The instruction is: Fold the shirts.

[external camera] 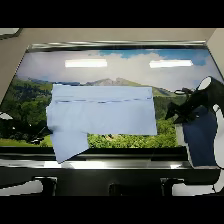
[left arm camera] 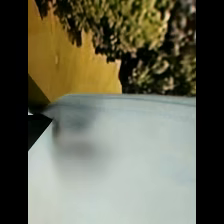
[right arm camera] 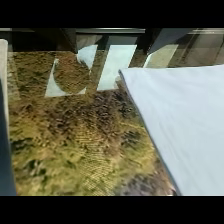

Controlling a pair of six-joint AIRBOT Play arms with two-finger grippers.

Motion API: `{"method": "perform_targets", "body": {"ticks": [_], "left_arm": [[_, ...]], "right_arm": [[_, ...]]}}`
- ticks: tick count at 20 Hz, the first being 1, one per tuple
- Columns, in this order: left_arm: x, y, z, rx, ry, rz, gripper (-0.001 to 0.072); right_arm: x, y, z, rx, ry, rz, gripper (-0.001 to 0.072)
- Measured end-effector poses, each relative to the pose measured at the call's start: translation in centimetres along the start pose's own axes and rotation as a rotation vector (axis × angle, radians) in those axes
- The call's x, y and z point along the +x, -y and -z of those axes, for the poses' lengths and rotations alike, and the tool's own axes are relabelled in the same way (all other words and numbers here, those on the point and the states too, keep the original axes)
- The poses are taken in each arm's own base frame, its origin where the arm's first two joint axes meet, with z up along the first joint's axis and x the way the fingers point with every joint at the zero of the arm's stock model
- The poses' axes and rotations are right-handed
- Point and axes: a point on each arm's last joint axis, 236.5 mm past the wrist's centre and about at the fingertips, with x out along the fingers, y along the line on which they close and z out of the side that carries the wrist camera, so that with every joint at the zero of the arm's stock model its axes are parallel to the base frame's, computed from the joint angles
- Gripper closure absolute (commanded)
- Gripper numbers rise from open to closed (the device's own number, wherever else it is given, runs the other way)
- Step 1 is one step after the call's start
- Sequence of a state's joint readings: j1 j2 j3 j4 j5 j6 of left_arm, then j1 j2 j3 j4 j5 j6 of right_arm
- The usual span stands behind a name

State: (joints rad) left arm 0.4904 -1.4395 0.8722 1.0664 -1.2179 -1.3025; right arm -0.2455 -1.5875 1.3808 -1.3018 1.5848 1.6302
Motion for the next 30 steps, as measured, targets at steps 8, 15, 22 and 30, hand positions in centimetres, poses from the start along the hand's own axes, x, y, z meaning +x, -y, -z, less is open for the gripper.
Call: {"method": "perform_targets", "body": {"ticks": [8, 15, 22, 30], "left_arm": [[0.1, -0.1, -0.7, -0.009, 0.033, -0.003, 0.0671], [-2.9, 1.2, -2.6, 0.061, 0.089, -0.012, 0.0673], [-32.3, 19.0, -6.8, 0.475, 0.858, 0.042, 0.0673], [-58.4, 33.1, 18.8, 0.805, 1.752, 0.154, 0.0672]], "right_arm": [[8.1, -1.9, 2.9, 0.029, -0.052, -0.101, 0.0221], [8.4, -5.3, 0.0, -0.015, 0.116, -0.105, 0.0667], [-22.0, -12.0, -3.6, -0.342, 0.913, -0.057, 0.0666], [-52.2, -9.9, 19.0, -0.383, 1.821, 0.076, 0.0666]]}}
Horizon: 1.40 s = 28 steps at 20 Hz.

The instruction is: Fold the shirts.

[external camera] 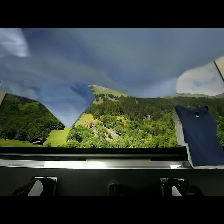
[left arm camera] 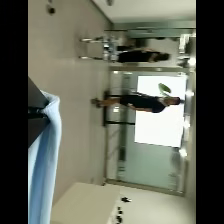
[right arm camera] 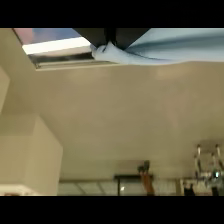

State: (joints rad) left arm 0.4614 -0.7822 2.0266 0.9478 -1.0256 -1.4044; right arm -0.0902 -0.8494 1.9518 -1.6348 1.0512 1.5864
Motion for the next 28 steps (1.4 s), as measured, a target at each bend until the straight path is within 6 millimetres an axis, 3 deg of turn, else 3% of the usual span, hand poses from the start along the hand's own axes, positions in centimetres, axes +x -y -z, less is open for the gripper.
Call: {"method": "perform_targets", "body": {"ticks": [3, 5, 7, 9, 10, 12, 15, 17, 19, 21, 24, 28], "left_arm": [[-2.2, 1.5, -2.2, 0.005, 0.068, 0.006, 0.0673], [-2.3, 1.8, -2.4, -0.003, 0.072, 0.014, 0.0672], [-0.9, 0.8, -0.6, -0.018, 0.002, 0.008, 0.0672], [1.8, -1.2, 3.3, -0.047, -0.131, -0.002, 0.0672], [3.5, -2.6, 6.0, -0.073, -0.215, -0.01, 0.0673], [7.2, -5.9, 13.7, -0.152, -0.434, -0.021, 0.0673], [10.7, -9.7, 29.5, -0.282, -0.835, -0.021, 0.0673], [10.8, -11.0, 40.4, -0.336, -1.088, -0.024, 0.0673], [9.8, -11.1, 49.9, -0.378, -1.294, -0.022, 0.0673], [9.7, -10.7, 56.5, -0.411, -1.394, -0.017, 0.0672], [12.0, -10.4, 62.3, -0.448, -1.373, -0.027, 0.0673], [17.7, -10.2, 64.0, -0.504, -1.164, -0.063, 0.0672]], "right_arm": [[-3.3, 0.8, -1.6, 0.007, 0.045, 0.024, 0.0666], [-3.7, 1.1, -1.2, 0.012, 0.021, 0.035, 0.0666], [-2.6, 1.0, 0.8, 0.023, -0.061, 0.038, 0.0665], [-0.2, 0.9, 4.2, 0.029, -0.193, 0.042, 0.0665], [1.7, 0.7, 6.7, 0.027, -0.285, 0.039, 0.0665], [5.8, -0.4, 13.4, 0.012, -0.517, 0.008, 0.0666], [10.9, -2.7, 26.5, -0.004, -0.923, -0.053, 0.0666], [13.2, -4.4, 35.7, -0.027, -1.162, -0.085, 0.0666], [15.7, -6.3, 43.0, -0.028, -1.282, -0.098, 0.0666], [18.5, -7.8, 48.7, 0.023, -1.31, -0.079, 0.0665], [23.0, -8.5, 53.3, 0.146, -1.222, -0.017, 0.0666], [28.2, -7.3, 53.8, 0.336, -1.034, 0.065, 0.0666]]}}
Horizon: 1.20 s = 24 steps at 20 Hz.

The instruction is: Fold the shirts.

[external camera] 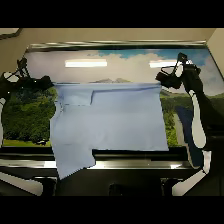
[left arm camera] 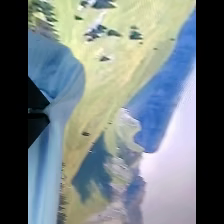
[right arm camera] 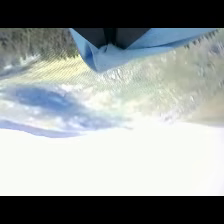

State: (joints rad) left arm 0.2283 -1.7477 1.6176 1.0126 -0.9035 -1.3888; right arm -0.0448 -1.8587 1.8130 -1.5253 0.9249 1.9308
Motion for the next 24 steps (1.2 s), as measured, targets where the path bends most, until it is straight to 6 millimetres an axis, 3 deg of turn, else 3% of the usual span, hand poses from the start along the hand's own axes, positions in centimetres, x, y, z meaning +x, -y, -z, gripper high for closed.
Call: {"method": "perform_targets", "body": {"ticks": [3, 7, 13, 17, 18, 19, 20, 24], "left_arm": [[0.7, 1.1, -1.8, -0.022, 0.085, 0.026, 0.0672], [-1.3, 1.6, -0.7, 0.026, 0.022, 0.022, 0.0672], [-3.1, -1.6, 11.4, 0.047, -0.446, -0.046, 0.0672], [-4.0, -2.8, 17.5, -0.024, -0.65, -0.063, 0.0671], [-4.2, -2.8, 18.4, -0.037, -0.681, -0.064, 0.0602], [-4.2, -2.9, 19.0, -0.049, -0.7, -0.065, 0.0364], [-4.5, -3.0, 19.3, -0.06, -0.715, -0.065, 0.0235], [-6.8, -3.0, 17.5, -0.088, -0.697, -0.053, 0.0255]], "right_arm": [[0.7, 0.8, -0.4, 0.063, 0.012, -0.005, 0.0666], [-1.3, 2.1, 2.0, -0.063, -0.111, 0.043, 0.0665], [-3.1, 5.2, 11.8, -0.152, -0.505, 0.127, 0.0665], [-3.2, 6.2, 16.1, -0.148, -0.66, 0.135, 0.0663], [-3.2, 6.2, 16.7, -0.144, -0.68, 0.131, 0.0609], [-3.2, 6.2, 17.0, -0.141, -0.691, 0.13, 0.0392], [-3.4, 6.3, 17.1, -0.137, -0.696, 0.13, 0.0349], [-6.3, 7.6, 15.7, -0.088, -0.681, 0.121, 0.0342]]}}
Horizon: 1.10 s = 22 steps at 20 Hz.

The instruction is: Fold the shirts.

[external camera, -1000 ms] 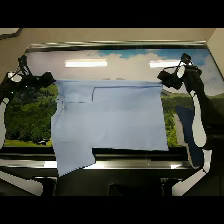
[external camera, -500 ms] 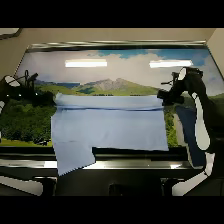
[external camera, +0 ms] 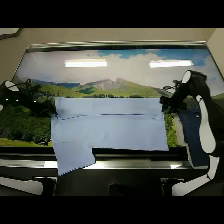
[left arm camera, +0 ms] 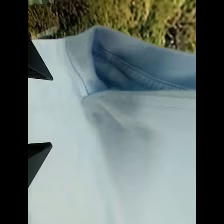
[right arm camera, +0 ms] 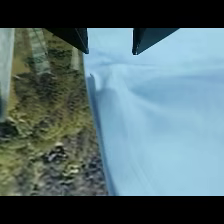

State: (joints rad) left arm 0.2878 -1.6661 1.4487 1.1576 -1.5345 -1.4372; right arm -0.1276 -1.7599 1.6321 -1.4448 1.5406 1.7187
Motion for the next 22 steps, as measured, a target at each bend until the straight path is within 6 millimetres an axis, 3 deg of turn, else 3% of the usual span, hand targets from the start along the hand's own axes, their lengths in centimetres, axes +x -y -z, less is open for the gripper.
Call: {"method": "perform_targets", "body": {"ticks": [2, 4, 9, 12, 17, 19, 22], "left_arm": [[-1.8, -0.7, 0.9, -0.024, 0.015, 0.006, 0.026], [-2.1, -1.5, 3.5, -0.06, -0.007, 0.017, 0.0261], [2.3, -3.2, 13.9, -0.15, -0.11, 0.059, 0.0261], [5.2, -3.9, 17.8, -0.168, -0.132, 0.068, 0.0261], [7.8, -4.1, 20.0, -0.17, -0.134, 0.067, 0.0296], [8.3, -3.8, 20.2, -0.166, -0.134, 0.067, 0.038], [8.9, -3.7, 19.4, -0.165, -0.1, 0.055, 0.0608]], "right_arm": [[-1.7, 1.8, 1.6, 0.027, -0.025, -0.005, 0.034], [-2.5, 3.0, 3.9, 0.036, -0.05, -0.006, 0.0334], [-0.6, 4.0, 9.4, 0.074, -0.062, -0.029, 0.0334], [0.3, 4.0, 11.5, 0.086, -0.066, -0.042, 0.0334], [0.5, 4.1, 12.7, 0.071, -0.057, -0.041, 0.0333], [0.5, 4.6, 13.0, 0.067, -0.059, -0.024, 0.031], [1.0, 5.6, 14.2, 0.062, -0.08, 0.014, 0.024]]}}
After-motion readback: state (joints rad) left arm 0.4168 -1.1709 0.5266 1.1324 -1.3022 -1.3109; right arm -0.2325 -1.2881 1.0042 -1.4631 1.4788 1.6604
